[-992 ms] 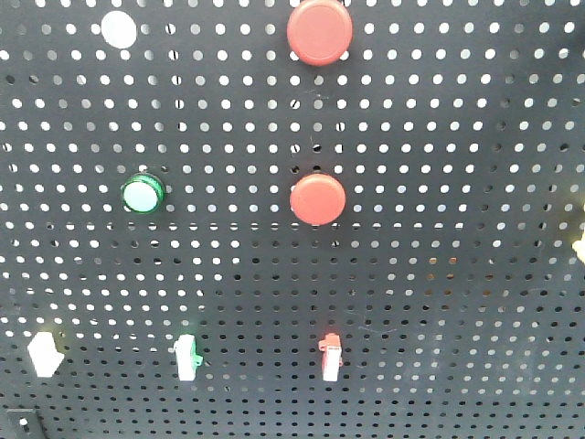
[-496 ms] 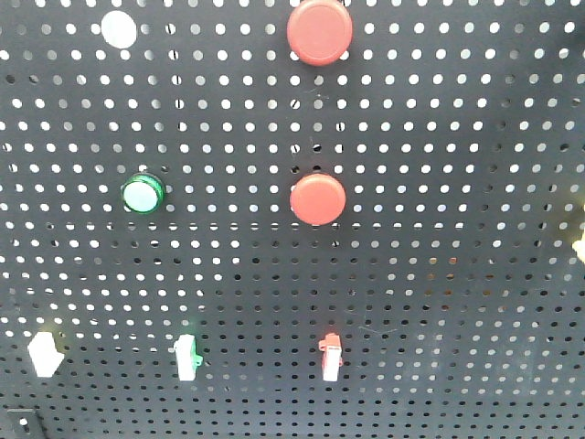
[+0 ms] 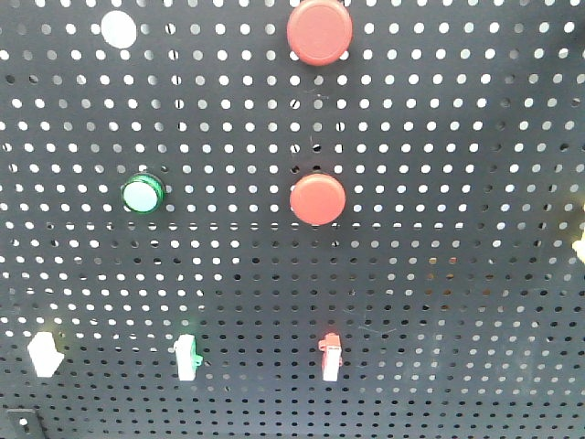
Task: Rotate knob clockwise with right arm
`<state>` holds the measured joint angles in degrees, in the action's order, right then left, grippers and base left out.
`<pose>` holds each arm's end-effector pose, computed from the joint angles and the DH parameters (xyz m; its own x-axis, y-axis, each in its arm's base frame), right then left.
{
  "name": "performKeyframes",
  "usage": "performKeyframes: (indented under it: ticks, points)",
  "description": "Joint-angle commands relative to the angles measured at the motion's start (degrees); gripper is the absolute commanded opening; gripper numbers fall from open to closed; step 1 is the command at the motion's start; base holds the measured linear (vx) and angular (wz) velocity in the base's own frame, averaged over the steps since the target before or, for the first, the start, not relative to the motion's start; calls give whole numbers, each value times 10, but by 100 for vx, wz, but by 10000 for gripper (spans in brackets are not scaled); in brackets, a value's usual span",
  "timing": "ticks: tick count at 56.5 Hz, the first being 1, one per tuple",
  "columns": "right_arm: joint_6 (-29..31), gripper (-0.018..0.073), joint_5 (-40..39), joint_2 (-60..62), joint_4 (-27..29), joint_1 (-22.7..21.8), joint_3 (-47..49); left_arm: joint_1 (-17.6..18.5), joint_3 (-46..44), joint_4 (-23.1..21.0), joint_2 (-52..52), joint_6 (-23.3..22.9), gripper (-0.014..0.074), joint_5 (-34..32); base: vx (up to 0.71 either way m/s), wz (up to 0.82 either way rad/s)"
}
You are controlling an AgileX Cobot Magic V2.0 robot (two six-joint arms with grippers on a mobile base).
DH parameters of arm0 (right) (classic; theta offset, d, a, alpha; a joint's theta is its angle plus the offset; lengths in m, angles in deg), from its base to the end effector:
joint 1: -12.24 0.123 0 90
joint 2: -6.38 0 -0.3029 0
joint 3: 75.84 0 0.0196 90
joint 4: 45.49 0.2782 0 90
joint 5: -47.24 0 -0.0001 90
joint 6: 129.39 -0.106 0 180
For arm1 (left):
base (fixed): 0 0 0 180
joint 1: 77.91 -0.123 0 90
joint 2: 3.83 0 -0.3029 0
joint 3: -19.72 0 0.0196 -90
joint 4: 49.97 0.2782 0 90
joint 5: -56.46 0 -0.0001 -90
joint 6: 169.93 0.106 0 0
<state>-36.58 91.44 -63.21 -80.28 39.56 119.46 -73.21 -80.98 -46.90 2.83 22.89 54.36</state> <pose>0.2023 0.0570 0.5802 -0.0814 0.8586 -0.5061 0.0059 0.5082 0.8612 0.0804 -0.0068 0.2085 0.1254 0.2644 -0.9562 0.0515 0.9608 0.2724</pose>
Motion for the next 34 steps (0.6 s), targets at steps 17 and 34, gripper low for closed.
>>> performKeyframes:
  ticks: [17,34]
  points:
    - [17,160,-148,2,-68,-1,22,4,19,-3,-9,-2,-6,-44,0,0]
    - [26,424,-149,9,-69,-1,22,4,19,-3,-9,-2,-6,-44,0,0]
